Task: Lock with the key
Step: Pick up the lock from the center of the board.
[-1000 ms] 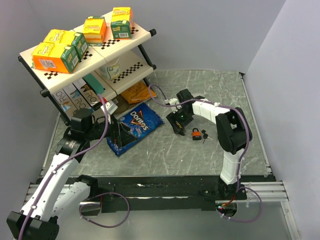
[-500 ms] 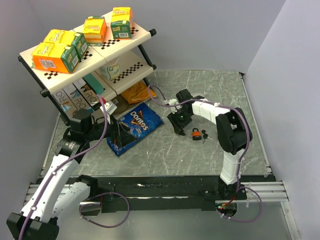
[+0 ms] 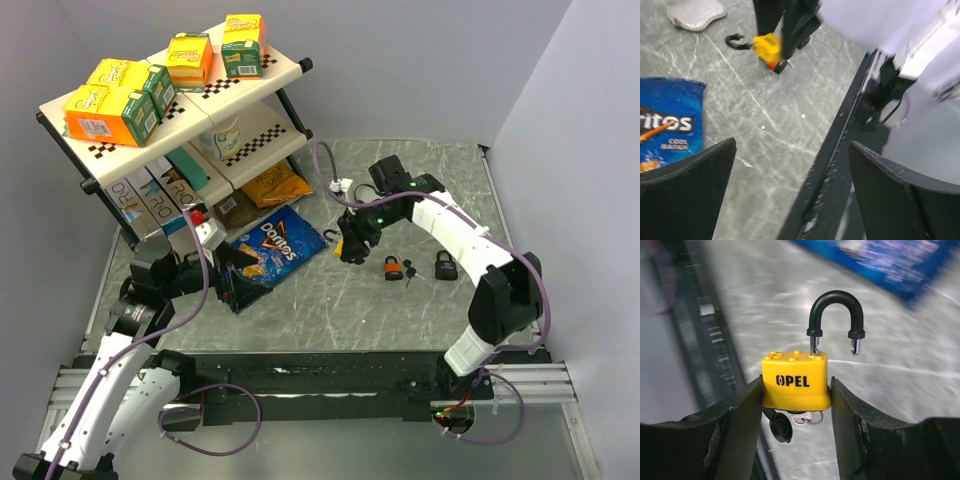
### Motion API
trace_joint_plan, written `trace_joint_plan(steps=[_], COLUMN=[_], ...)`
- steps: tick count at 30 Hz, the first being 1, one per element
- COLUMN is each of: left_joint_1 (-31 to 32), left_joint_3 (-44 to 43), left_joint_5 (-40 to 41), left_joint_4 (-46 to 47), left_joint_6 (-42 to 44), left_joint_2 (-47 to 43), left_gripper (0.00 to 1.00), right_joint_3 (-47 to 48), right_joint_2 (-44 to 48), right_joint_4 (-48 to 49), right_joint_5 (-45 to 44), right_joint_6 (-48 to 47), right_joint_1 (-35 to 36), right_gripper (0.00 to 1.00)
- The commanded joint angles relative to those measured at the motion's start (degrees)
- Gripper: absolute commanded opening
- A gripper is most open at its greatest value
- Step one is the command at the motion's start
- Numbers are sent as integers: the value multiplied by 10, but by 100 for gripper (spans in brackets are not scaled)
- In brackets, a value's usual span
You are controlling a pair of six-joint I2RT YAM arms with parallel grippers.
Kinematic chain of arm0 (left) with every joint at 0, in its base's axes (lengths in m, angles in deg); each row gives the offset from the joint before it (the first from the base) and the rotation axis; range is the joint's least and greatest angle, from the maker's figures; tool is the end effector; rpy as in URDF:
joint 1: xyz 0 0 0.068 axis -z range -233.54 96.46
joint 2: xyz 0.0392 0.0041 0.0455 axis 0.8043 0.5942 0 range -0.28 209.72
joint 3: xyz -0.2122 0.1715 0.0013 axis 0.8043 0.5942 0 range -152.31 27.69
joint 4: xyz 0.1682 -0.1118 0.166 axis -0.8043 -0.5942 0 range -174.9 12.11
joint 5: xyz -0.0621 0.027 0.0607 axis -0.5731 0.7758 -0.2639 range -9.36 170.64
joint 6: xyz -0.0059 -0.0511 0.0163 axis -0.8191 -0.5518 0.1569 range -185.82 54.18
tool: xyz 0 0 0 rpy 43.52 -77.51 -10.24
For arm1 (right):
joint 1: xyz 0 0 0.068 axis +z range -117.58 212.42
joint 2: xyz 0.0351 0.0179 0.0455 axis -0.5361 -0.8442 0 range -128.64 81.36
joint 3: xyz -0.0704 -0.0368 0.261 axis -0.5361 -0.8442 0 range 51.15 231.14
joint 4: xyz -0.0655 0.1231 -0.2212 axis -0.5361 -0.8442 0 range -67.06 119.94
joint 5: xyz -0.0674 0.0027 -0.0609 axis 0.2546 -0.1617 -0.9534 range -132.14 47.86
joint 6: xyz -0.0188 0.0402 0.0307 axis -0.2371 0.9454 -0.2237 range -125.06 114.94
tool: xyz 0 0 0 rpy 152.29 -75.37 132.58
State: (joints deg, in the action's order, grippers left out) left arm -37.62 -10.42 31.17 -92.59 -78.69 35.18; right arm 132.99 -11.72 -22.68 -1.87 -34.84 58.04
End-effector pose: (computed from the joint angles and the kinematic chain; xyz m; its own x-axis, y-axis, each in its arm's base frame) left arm 0.1291 -0.0648 0.3176 -0.3945 -0.0379 -0.9181 0.8260 0.4232 -0.3724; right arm 0.2882 0.1638 0.2974 -0.4111 -0.6175 -0.6706 -0.9113 0.2975 0.2847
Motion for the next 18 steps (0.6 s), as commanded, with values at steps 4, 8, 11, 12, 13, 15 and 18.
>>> trace_joint_plan(steps=[4, 8, 11, 12, 13, 15, 18], left_joint_1=[-3, 0, 10, 16, 31, 52, 107], left_joint_3=[47, 60, 46, 42, 38, 30, 32], left_joint_5=[-94, -89, -86, -84, -77, -61, -27], left_joint_4=[-29, -7, 9, 12, 11, 6, 8], left_joint_6=[278, 375, 429, 441, 456, 507, 558], left_joint_2=[-54, -58, -37, -30, -16, -6, -3], left_gripper=[97, 94, 91, 91, 89, 87, 84], right_joint_3=[45, 60, 65, 65, 66, 68, 69], right_joint_2=[52, 28, 23, 24, 24, 23, 21], right_joint_4=[-194, -281, -310, -311, -311, -314, -313], right_joint_5=[231, 263, 270, 271, 272, 274, 273], right_joint_6=[-137, -201, -215, -213, -212, -212, -207], right_joint_1=[14, 28, 49, 55, 60, 76, 90], right_gripper=[0, 0, 0, 0, 0, 0, 0])
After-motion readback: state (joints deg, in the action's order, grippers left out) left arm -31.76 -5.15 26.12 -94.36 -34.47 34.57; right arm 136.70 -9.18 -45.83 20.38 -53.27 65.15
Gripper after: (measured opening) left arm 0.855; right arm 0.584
